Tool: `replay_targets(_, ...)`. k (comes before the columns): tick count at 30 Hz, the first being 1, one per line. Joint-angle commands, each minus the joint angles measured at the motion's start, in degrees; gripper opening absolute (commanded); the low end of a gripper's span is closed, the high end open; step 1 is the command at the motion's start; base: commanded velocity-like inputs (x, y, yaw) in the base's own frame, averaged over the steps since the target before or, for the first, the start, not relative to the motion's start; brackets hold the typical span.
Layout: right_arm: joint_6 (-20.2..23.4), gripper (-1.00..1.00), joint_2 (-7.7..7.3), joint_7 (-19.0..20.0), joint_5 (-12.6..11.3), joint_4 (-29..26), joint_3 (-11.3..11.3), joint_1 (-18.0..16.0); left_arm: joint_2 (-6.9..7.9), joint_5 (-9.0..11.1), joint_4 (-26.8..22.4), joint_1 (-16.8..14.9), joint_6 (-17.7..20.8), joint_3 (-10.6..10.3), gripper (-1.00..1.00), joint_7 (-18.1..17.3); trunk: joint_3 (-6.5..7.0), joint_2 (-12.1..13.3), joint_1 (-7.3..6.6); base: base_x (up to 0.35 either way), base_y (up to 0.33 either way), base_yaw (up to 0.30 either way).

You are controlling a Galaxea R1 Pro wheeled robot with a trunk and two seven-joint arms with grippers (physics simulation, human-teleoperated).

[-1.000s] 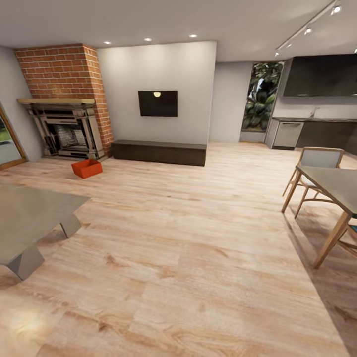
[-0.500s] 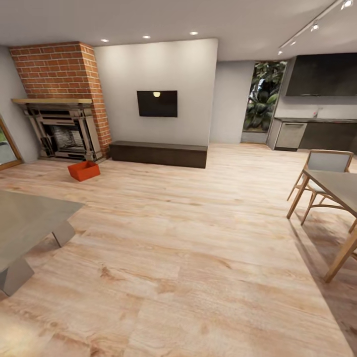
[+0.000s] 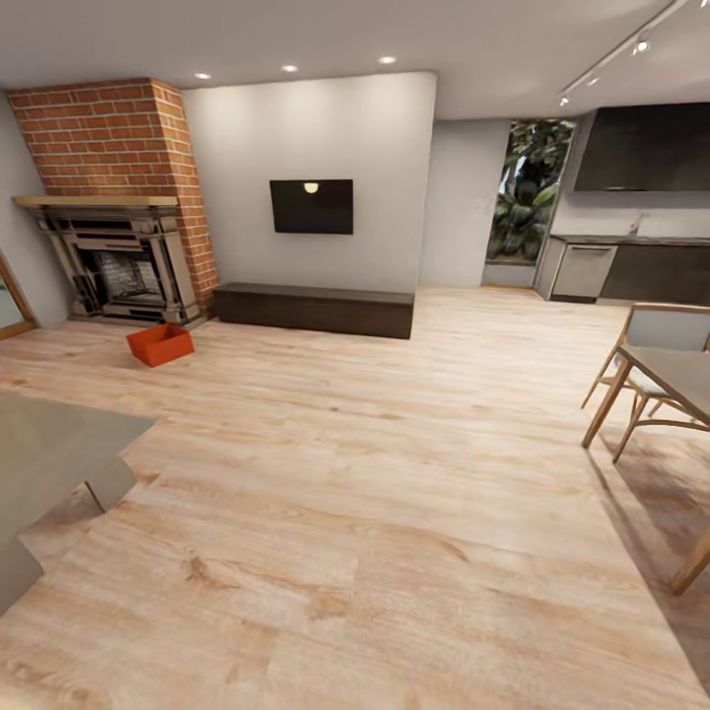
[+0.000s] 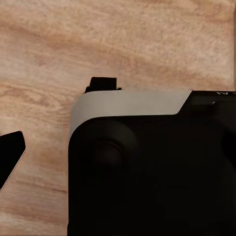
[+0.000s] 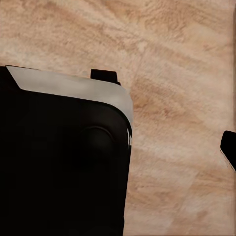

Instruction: Move the two storage containers from the living room to the garage. In the garage, place one container on the floor and stack the other container on top of it (either order is fine).

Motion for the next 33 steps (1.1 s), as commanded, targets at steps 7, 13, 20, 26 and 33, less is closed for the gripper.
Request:
replay_targets(7,-0.3,1.0,-0.02,-0.1,-0.4,0.2,0.5,-0.1,-0.01,0.0,0.1,0.0,-0.2,0.1,1.0,0.1,-0.05,0.0,0.03,0.323,0.0,0.137)
replay_targets(13,-0.3,1.0,-0.04,-0.1,-0.4,0.2,0.5,-0.1,-0.02,0.0,0.1,0.0,-0.2,0.1,1.0,0.1,-0.05,0.0,0.03,0.323,0.0,0.26)
replay_targets(20,-0.3,1.0,-0.04,-0.1,-0.4,0.2,0.5,-0.1,-0.01,0.0,0.1,0.0,-0.3,0.1,1.0,0.1,-0.05,0.0,0.03,0.323,0.0,0.089)
replay_targets(26,-0.3,1.0,-0.04,-0.1,-0.4,0.2,0.5,-0.1,-0.01,0.0,0.1,0.0,-0.3,0.1,1.0,0.1,-0.05,0.0,0.03,0.322,0.0,0.003)
replay_targets(33,-0.3,1.0,-0.04,-0.1,-0.4,0.2,0.5,-0.1,-0.01,0.0,0.1,0.0,-0.3,0.1,1.0,0.1,-0.05,0.0,0.03,0.322,0.0,0.0)
